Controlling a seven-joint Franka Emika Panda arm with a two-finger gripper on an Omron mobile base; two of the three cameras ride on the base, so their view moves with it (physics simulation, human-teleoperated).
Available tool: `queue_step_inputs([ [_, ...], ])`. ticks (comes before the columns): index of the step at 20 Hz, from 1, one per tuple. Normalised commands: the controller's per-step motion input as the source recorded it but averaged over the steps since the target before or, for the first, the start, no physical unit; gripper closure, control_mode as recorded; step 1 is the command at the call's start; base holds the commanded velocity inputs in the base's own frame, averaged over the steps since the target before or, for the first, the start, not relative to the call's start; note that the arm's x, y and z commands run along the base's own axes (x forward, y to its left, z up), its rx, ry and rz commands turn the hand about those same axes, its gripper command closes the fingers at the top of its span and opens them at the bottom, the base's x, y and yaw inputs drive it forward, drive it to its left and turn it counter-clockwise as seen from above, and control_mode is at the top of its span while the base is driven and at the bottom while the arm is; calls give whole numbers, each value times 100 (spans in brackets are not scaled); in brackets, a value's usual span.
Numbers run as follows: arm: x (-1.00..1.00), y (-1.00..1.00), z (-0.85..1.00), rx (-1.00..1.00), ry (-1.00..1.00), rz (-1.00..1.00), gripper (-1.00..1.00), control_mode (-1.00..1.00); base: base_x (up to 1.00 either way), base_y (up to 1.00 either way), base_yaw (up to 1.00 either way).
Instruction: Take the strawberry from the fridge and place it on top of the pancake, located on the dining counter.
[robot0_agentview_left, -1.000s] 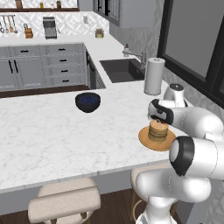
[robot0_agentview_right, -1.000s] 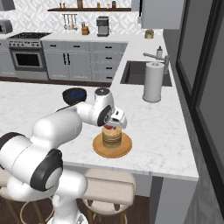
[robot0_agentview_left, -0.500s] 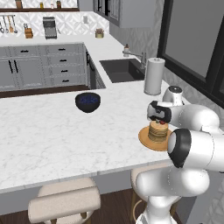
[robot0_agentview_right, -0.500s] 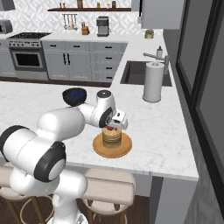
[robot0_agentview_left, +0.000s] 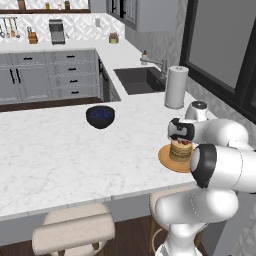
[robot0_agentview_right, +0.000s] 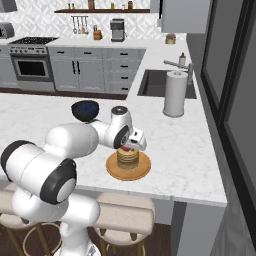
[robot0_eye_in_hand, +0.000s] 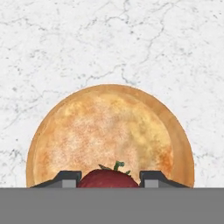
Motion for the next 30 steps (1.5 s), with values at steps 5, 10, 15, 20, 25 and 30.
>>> queue_step_inputs([
  [5,0,0,-28,0,0,0,100,-100,0,0,0],
  [10,-1,0,-10,0,0,0,100,-100,0,0,0],
  [15,-2,11,-23,0,0,0,-100,-100,0,0,0],
  [20,-8,0,-11,0,0,0,-100,-100,0,0,0],
  [25,-17,1,0,0,0,0,-100,-100,0,0,0],
  [30,-52,3,22,0,-9,0,-100,-100,0,0,0],
])
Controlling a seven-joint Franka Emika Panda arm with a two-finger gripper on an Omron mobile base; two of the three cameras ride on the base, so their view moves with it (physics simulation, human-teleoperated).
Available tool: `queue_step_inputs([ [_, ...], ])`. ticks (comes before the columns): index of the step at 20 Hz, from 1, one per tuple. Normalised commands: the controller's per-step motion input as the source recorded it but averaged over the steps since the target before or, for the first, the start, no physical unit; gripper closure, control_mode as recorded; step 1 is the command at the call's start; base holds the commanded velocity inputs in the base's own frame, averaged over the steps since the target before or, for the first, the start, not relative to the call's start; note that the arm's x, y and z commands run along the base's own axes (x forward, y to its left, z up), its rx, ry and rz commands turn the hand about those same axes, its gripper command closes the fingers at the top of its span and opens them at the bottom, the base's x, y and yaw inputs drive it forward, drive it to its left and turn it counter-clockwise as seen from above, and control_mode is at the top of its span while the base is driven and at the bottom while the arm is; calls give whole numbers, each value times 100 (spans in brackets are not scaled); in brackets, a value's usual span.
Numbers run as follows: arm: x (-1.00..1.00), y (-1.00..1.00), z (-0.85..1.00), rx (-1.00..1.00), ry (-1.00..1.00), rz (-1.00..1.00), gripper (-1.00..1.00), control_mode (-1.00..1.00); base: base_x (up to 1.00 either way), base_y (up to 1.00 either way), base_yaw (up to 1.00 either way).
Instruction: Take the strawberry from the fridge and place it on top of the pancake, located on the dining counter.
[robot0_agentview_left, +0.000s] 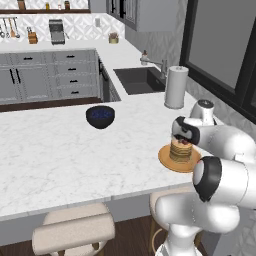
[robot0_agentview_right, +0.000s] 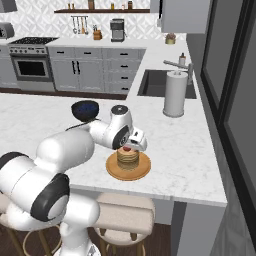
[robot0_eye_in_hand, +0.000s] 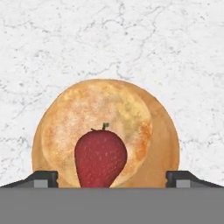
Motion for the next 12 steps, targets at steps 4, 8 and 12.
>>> queue_step_inputs([
  [4,-55,12,46,-1,-17,0,-100,-100,0,0,0],
  [8,-75,35,58,-8,-19,0,-100,-100,0,0,0],
  [12,-79,47,75,-9,-17,1,-100,-100,0,0,0],
])
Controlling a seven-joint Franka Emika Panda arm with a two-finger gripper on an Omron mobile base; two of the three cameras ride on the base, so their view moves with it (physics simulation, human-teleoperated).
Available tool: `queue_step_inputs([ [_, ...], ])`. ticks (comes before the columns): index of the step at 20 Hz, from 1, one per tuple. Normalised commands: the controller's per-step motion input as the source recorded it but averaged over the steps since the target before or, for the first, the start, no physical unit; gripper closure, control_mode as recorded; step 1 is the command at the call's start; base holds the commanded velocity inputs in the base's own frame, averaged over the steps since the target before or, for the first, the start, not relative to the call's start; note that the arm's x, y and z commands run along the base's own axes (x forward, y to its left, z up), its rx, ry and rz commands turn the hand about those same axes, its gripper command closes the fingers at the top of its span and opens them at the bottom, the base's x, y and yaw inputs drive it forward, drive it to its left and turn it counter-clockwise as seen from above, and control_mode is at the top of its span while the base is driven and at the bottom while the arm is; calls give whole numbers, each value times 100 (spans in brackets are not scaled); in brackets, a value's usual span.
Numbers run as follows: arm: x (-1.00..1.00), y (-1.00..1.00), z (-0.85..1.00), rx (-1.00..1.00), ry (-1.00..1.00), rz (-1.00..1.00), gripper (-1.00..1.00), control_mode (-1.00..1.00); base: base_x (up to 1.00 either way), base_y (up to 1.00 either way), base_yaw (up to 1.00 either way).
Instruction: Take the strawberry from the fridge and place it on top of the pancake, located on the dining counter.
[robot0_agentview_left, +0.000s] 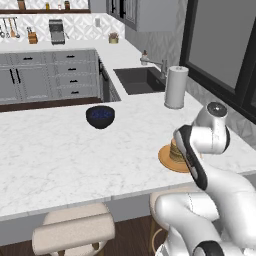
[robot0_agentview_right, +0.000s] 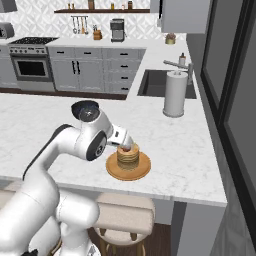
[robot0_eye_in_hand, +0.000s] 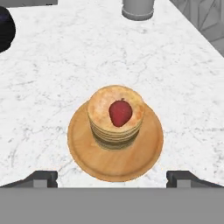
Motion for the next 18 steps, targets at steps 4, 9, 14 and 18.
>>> queue_step_inputs([
  [4,-84,38,85,-7,-14,3,-100,-100,0,0,0],
  [9,-84,17,98,-3,-9,2,-100,-100,0,0,0],
  [14,-81,6,100,0,-2,2,-100,-100,0,0,0],
  [18,-78,8,98,0,0,1,-100,-100,0,0,0],
])
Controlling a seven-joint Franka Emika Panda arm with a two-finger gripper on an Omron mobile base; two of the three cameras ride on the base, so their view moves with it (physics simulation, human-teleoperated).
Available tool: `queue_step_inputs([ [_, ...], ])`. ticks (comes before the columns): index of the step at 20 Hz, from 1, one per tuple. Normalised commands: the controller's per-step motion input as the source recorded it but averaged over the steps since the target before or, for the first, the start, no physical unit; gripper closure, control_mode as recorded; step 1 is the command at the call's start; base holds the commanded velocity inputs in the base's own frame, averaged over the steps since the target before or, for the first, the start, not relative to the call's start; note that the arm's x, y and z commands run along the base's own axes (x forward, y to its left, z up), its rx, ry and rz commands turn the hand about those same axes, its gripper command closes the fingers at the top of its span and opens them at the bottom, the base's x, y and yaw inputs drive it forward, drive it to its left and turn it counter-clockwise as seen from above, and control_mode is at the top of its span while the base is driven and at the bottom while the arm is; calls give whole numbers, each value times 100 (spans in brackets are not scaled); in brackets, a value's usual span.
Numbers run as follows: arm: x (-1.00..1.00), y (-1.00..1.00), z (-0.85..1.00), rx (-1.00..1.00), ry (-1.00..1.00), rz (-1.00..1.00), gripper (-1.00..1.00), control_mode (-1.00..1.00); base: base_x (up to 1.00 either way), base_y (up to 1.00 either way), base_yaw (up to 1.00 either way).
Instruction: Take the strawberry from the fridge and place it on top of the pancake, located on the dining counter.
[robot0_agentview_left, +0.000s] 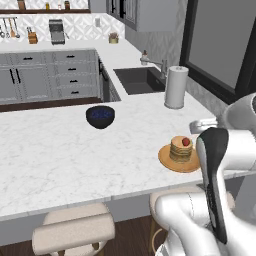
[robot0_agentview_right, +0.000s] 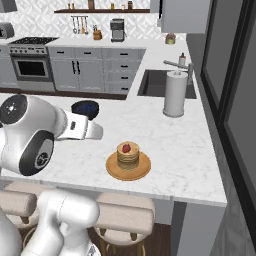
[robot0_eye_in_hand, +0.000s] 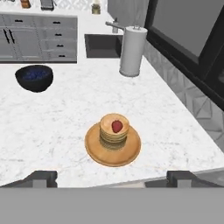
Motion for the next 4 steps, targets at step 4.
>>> queue_step_inputs([
  [4,-79,16,82,0,1,0,-100,-100,0,0,0],
])
